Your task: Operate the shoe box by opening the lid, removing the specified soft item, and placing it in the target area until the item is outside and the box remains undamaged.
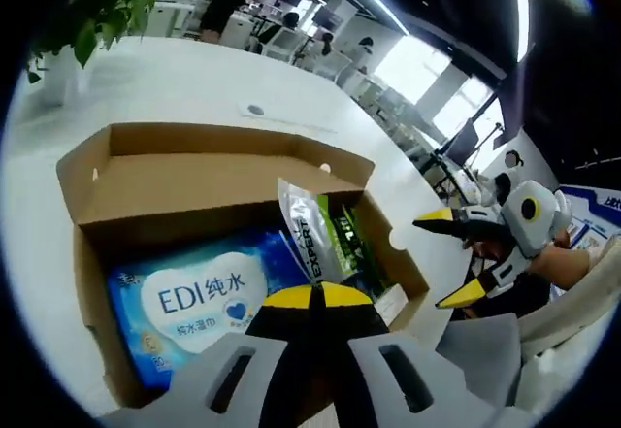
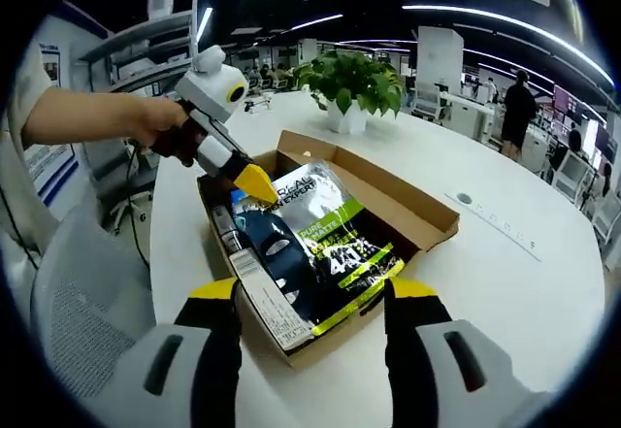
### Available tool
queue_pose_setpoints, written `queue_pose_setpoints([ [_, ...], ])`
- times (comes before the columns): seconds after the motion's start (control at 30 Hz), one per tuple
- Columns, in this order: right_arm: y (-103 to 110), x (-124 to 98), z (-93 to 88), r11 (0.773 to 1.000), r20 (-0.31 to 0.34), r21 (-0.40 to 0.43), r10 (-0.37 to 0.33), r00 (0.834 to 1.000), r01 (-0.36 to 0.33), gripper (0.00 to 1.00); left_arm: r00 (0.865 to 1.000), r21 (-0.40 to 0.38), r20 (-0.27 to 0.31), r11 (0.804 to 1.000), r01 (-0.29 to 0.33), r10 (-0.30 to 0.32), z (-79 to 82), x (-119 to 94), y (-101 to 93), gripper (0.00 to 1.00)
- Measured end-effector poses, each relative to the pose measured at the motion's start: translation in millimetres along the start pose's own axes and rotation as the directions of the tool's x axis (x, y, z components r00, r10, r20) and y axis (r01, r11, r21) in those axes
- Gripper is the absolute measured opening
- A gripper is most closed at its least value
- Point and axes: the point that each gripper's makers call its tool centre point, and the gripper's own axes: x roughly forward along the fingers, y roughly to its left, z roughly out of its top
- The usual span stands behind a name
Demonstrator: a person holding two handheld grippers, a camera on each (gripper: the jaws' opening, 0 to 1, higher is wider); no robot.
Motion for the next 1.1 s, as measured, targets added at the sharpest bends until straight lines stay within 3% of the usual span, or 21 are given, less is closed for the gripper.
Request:
queue_pose_setpoints([
  [0.33,7,17,2.5,1.0,-0.006,-0.001,-0.008,1.0,0.008,0.54,1.0,-0.013,0.009,1.0,-0.026,0.026,11.1,-4,-8.0,0.0],
  [0.83,9,46,13.9,0.997,0.019,-0.012,-0.078,0.997,0.078,0.55,0.998,-0.109,0.041,0.993,-0.033,0.038,21.2,-6,-24.5,0.0],
  [1.1,4,54,7.0,0.99,-0.021,-0.061,-0.125,0.992,0.124,0.53,0.999,-0.126,0.037,0.992,-0.033,0.038,20.8,-6,-32.8,0.0],
])
